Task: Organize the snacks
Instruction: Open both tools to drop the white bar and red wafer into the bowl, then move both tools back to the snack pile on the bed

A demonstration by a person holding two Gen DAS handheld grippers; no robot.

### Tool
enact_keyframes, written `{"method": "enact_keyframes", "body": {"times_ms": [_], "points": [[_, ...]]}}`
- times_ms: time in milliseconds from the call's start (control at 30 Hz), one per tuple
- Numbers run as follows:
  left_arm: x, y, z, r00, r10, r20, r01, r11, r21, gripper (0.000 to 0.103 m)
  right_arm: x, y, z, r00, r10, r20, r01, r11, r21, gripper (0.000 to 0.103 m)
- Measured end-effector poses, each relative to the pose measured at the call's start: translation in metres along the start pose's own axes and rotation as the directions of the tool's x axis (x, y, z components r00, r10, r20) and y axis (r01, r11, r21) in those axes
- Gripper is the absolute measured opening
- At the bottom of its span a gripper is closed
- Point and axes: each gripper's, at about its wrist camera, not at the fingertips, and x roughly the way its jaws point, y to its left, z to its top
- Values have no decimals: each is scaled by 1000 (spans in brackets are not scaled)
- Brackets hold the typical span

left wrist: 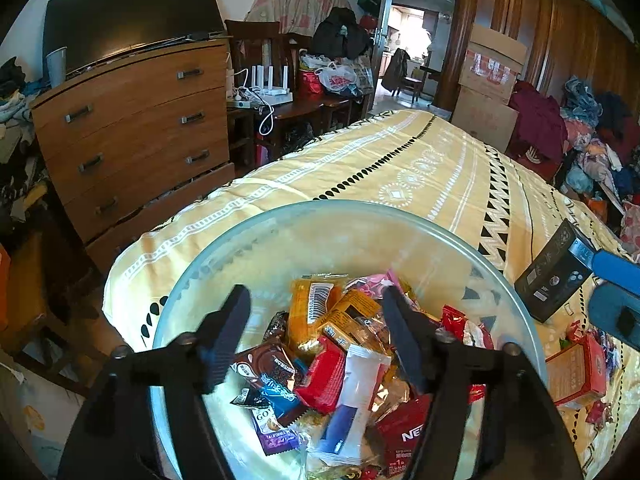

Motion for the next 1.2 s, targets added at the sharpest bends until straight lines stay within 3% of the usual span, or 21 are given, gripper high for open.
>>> {"method": "enact_keyframes", "body": {"times_ms": [133, 467, 633, 867, 967, 1033, 1200], "points": [[1, 0, 2, 1000, 23, -10, -23, 1000, -3, 81, -3, 1, 2, 1000, -28, 15, 28, 1000, -11, 89], [-5, -3, 3, 999, 40, -7, -40, 999, -3, 82, -6, -3, 2, 999, -33, 15, 33, 999, -2, 90], [-26, -27, 1, 998, 49, 48, -51, 998, 32, 86, -33, -9, -9, 994, -56, 90, 56, 998, -4, 91], [-83, -111, -17, 985, -32, 170, 7, 990, 144, 100, -102, -47, -53, 973, -147, 180, 134, 988, 80, 94], [-106, -162, -36, 976, -74, 204, 30, 977, 210, 103, -141, -70, -87, 950, -234, 208, 211, 969, 128, 97], [-116, -197, -53, 972, -115, 202, 58, 961, 269, 103, -162, -87, -112, 934, -292, 207, 260, 950, 171, 98], [-127, -288, -106, 957, -270, 100, 210, 892, 401, 103, -202, -137, -186, 895, -431, 119, 379, 873, 307, 100]]}}
